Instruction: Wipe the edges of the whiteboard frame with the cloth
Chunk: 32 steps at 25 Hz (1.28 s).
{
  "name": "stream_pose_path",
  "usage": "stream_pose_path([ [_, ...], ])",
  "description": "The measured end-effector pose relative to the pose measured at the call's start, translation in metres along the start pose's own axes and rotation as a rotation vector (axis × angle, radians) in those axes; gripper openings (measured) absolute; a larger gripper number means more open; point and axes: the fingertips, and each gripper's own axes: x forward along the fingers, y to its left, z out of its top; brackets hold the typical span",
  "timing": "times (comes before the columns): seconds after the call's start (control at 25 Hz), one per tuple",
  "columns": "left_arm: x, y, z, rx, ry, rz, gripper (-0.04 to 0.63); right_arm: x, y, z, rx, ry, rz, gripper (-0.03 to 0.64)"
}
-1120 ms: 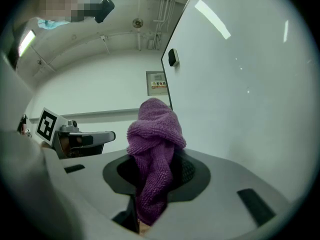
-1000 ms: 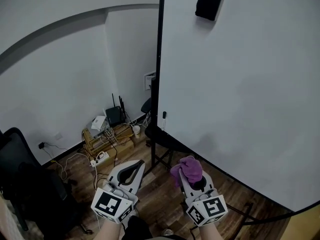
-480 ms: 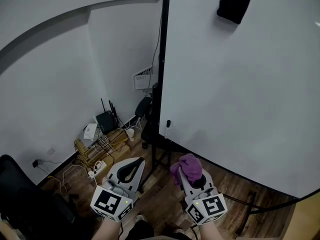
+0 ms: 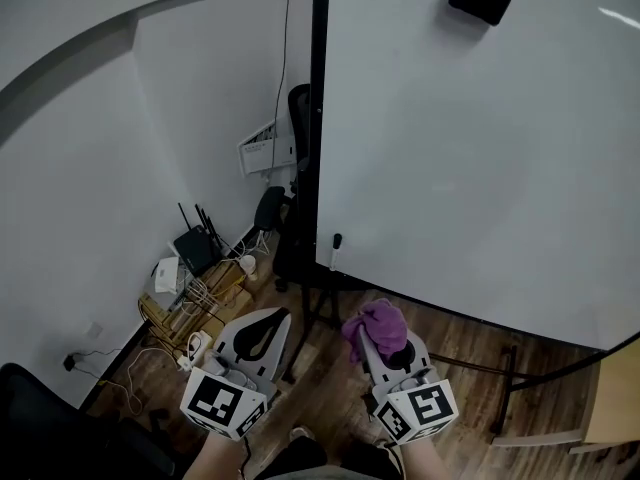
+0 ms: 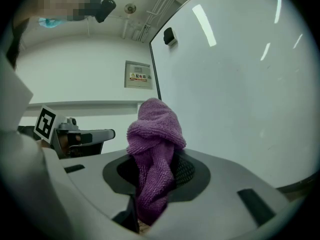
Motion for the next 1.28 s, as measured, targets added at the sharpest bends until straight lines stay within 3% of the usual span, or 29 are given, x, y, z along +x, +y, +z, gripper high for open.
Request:
stream_pose_path([
  [0.48, 0.02, 0.017, -0.015, -0.032, 0.019, -0.072, 0.017, 0.017, -0.005, -0.024, 0.02, 0.052, -0.066, 0.109],
  [1.28, 0.101, 0.091, -0.034, -0.022, 0.073, -0.072, 0.017, 0.125, -0.036, -0.048, 0.057, 0.129, -0.016, 0.112],
])
